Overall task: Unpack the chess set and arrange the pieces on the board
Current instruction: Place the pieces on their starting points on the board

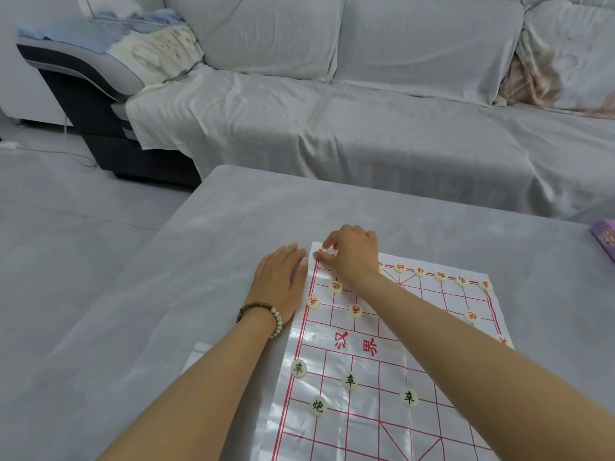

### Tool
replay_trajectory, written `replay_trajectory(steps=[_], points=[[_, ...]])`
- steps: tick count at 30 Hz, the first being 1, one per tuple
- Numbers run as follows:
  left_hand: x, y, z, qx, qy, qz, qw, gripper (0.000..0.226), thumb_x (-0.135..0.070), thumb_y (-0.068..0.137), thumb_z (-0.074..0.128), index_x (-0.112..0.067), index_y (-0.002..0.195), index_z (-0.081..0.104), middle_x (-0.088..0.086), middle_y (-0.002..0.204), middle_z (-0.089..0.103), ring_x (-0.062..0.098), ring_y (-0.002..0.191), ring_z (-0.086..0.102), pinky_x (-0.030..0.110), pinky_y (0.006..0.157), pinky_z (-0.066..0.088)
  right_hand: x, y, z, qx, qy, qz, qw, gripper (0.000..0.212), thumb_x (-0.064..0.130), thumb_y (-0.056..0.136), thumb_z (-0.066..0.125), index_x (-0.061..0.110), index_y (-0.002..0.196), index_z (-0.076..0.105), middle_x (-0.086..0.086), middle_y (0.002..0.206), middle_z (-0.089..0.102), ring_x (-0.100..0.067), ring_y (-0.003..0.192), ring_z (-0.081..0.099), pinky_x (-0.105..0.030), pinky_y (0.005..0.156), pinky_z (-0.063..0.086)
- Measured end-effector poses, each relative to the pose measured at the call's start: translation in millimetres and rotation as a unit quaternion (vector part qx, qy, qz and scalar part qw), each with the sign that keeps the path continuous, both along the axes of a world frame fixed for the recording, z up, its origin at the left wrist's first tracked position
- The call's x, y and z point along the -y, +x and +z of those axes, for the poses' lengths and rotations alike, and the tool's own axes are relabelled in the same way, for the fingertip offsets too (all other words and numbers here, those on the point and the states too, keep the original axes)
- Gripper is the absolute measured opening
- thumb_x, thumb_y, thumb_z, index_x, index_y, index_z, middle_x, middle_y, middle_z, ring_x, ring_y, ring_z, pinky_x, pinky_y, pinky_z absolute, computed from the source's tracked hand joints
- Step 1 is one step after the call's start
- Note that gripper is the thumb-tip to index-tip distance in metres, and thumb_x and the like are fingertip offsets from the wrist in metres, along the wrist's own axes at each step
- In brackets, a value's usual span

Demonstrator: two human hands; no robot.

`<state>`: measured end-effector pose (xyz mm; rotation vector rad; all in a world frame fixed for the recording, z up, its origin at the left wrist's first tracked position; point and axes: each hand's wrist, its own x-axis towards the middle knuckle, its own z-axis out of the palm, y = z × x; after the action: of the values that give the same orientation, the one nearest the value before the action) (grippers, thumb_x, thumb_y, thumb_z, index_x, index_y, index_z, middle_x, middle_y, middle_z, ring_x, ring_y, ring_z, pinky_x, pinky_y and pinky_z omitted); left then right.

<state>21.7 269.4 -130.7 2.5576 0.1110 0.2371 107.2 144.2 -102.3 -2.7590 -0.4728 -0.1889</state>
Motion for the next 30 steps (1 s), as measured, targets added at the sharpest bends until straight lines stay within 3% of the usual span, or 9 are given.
replay_trajectory(steps=[17,20,25,27,30], points=[[0,0,0,-0.008,0.007,0.003,1.000,0.047,-0.037,0.099,0.023,-0.020,0.140,0.037,-0.002,0.148,0.034,0.012,0.139,0.024,0.026,0.115,0.007,4,-4,-3,-0.003,0.019,0.004,1.000,0.033,0.048,0.086,0.059,0.025,0.108,0.066,0.003,0.104,0.062,-0.015,0.103,0.051,-0.030,0.094,0.028],[0,-1,2,-0.008,0.008,-0.001,1.000,0.047,-0.037,0.099,0.023,-0.019,0.140,0.037,-0.001,0.148,0.034,0.013,0.139,0.024,0.028,0.116,0.008,16,-7,6,0.008,0.058,0.009,0.998,0.033,0.048,0.086,0.058,0.026,0.110,0.064,0.005,0.105,0.062,-0.012,0.103,0.050,-0.027,0.093,0.026],[-4,-1,2,-0.016,-0.031,-0.015,0.999,0.066,-0.056,0.092,0.012,-0.016,0.130,0.047,0.004,0.135,0.049,0.022,0.129,0.041,0.042,0.111,0.029,72,-40,23,-0.002,0.110,0.010,0.994,0.027,0.043,0.091,0.052,0.026,0.108,0.065,0.007,0.112,0.061,-0.007,0.100,0.048,-0.028,0.096,0.029],[-2,-7,8,-0.019,-0.046,-0.005,0.999,0.066,-0.056,0.092,0.013,-0.017,0.137,0.042,0.003,0.143,0.042,0.021,0.135,0.033,0.041,0.114,0.025,106,-63,26,-0.023,0.115,0.012,0.993,0.029,0.042,0.092,0.049,0.026,0.111,0.064,0.007,0.118,0.060,-0.007,0.105,0.049,-0.032,0.100,0.037],[15,-32,27,-0.016,-0.035,-0.046,0.998,0.067,-0.054,0.087,0.014,-0.021,0.141,0.034,-0.002,0.149,0.032,0.016,0.140,0.023,0.032,0.114,0.013,153,-100,28,-0.076,0.092,0.025,0.993,0.034,0.043,0.094,0.042,0.029,0.120,0.059,0.010,0.128,0.055,-0.008,0.119,0.047,-0.032,0.106,0.035]])
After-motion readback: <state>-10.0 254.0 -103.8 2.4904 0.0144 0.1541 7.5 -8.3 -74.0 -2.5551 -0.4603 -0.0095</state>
